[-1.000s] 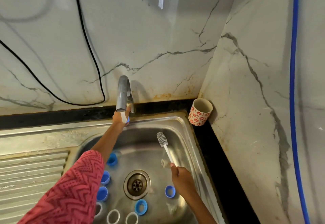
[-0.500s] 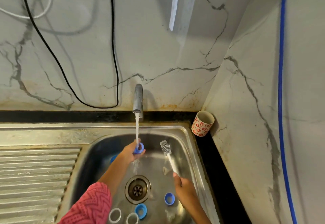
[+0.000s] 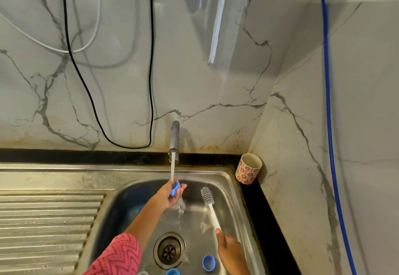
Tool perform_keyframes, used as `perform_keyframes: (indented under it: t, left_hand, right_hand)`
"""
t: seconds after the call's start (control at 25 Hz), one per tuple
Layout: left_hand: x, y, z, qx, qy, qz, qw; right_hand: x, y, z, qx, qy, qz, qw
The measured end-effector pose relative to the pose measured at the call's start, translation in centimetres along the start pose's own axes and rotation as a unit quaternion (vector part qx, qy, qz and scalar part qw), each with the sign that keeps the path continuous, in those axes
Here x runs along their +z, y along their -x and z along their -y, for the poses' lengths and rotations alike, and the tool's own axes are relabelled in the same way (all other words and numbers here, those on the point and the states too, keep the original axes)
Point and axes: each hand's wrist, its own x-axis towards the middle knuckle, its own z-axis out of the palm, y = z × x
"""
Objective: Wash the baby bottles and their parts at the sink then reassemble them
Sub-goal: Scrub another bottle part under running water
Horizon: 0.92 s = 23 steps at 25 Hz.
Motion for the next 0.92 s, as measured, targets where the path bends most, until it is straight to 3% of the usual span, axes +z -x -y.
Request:
perform_keyframes:
  t: [0.2,0.36,0.56,0.76,0.92]
  left_hand:
    - [-0.1,-0.6,-0.8,0.031,0.026,-0.014,0.999]
    - [1.5,0.0,-1.7,0.006,-0.011,0.004,1.000]
    - [0.6,-1.0,-3.4,0.010,-0.073,-0.073,0.995]
    - [1.8,-1.8,-8.4,0.157,-0.228,-0.125,0.953]
    - [4.0,-2.0,-9.7,0.202,-0.367,-0.120,0.900]
  right_hand:
    - [0.5,-0.3,-0.2,0.015,0.021,0.002,1.000]
    - [1.2,-1.0,0.8,0.011,0.029,0.006,0.999]
    - [3.1,-1.2,1.8,0.017,0.059,0.044,0.997]
    - [5.0,-1.8,3.5,0.001,0.078,0.092,0.993]
    - [5.4,-3.0,5.7,-0.019,0.073,0.102,0.992]
